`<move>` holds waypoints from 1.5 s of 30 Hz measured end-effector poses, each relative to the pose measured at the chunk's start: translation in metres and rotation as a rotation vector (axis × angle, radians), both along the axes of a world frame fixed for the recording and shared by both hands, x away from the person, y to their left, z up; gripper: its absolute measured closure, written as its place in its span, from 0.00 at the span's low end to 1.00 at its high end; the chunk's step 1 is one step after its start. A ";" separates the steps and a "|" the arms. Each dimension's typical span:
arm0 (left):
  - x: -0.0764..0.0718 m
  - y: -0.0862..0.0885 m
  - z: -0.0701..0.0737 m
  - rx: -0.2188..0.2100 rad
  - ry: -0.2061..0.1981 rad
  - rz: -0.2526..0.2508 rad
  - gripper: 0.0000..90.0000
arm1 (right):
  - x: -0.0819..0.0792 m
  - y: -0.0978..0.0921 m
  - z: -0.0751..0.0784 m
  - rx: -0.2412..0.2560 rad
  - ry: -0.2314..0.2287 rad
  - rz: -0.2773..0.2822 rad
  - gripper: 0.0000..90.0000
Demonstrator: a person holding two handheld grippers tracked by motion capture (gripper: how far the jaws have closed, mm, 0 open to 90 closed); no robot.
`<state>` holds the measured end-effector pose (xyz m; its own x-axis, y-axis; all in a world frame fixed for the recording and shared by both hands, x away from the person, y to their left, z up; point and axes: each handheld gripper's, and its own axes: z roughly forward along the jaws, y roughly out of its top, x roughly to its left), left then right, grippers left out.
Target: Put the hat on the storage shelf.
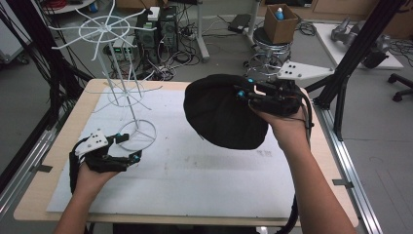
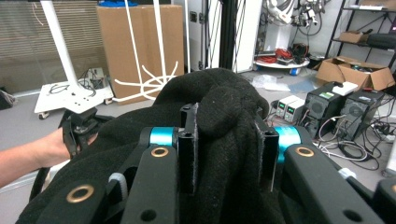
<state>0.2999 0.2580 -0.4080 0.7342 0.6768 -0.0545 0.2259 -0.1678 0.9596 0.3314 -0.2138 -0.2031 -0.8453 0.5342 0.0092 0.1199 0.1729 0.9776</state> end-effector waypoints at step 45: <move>-0.001 0.000 0.002 -0.010 0.003 -0.005 0.19 | 0.037 0.023 0.090 0.043 -0.049 -0.081 0.78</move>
